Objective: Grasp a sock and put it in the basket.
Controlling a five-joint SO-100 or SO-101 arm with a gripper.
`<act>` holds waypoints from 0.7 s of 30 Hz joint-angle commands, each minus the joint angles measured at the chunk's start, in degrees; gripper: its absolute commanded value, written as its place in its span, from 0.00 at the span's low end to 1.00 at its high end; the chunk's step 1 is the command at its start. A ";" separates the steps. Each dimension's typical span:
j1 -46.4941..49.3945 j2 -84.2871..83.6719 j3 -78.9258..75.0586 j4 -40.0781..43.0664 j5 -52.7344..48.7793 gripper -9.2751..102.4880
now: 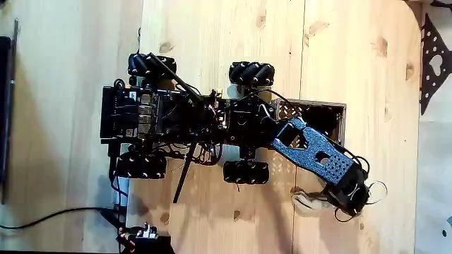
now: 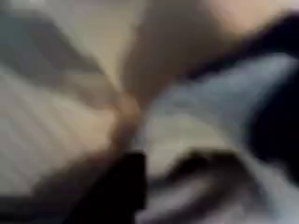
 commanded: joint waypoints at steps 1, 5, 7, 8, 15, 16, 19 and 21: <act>0.00 -1.76 -2.81 -0.53 -0.79 0.49; -0.09 -5.71 -4.75 -6.59 -2.37 0.33; -0.79 -7.29 -5.80 -12.22 -1.85 0.15; -1.14 -8.26 -6.94 -13.89 -1.85 0.08; -2.46 -8.53 -7.29 -13.45 -2.37 0.08; -2.81 -7.12 -7.12 -12.48 -2.37 0.08; -3.96 -1.76 -6.77 -8.26 -1.32 0.08; -4.66 2.99 -6.68 -4.48 0.09 0.08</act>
